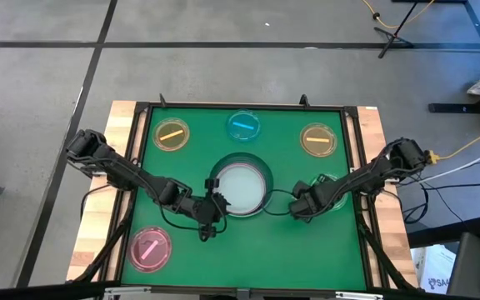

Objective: Stack plastic plates
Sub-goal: Stack the green transparent plate on top of the gray plate

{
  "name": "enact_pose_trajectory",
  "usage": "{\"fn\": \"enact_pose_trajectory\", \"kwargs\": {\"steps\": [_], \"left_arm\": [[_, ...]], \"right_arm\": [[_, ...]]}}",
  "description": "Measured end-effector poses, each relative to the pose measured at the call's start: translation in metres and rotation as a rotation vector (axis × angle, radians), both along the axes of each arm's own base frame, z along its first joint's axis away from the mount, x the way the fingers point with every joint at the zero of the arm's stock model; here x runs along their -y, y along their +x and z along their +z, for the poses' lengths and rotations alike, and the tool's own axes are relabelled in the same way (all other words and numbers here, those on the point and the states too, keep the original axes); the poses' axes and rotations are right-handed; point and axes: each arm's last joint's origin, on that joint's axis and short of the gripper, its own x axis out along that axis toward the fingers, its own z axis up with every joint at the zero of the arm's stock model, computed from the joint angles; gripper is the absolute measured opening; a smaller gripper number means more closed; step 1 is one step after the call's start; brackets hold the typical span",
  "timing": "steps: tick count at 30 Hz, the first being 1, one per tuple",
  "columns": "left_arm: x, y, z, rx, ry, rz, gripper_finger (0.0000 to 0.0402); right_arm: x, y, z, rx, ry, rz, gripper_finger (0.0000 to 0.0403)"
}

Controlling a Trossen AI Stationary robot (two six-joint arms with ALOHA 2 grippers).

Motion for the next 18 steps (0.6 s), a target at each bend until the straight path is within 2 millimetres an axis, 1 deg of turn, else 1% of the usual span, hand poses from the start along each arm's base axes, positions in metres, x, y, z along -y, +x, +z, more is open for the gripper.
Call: {"fn": "enact_pose_trajectory", "kwargs": {"steps": [5,10,18], "left_arm": [[-0.0001,0.0,0.0,0.0,0.001,0.001,0.0111],[0.0,0.0001,0.0,0.0,0.001,0.001,0.0111],[0.0,0.0001,0.0,0.0,0.001,0.001,0.0111]], "right_arm": [[0.0006,-0.0012,-0.0008,-0.028,0.0,0.064,0.0053],[0.0013,-0.0026,-0.0014,-0.051,-0.005,0.1,0.0008],[0.0014,-0.0019,-0.0011,-0.069,-0.009,0.211,0.0003]]}}
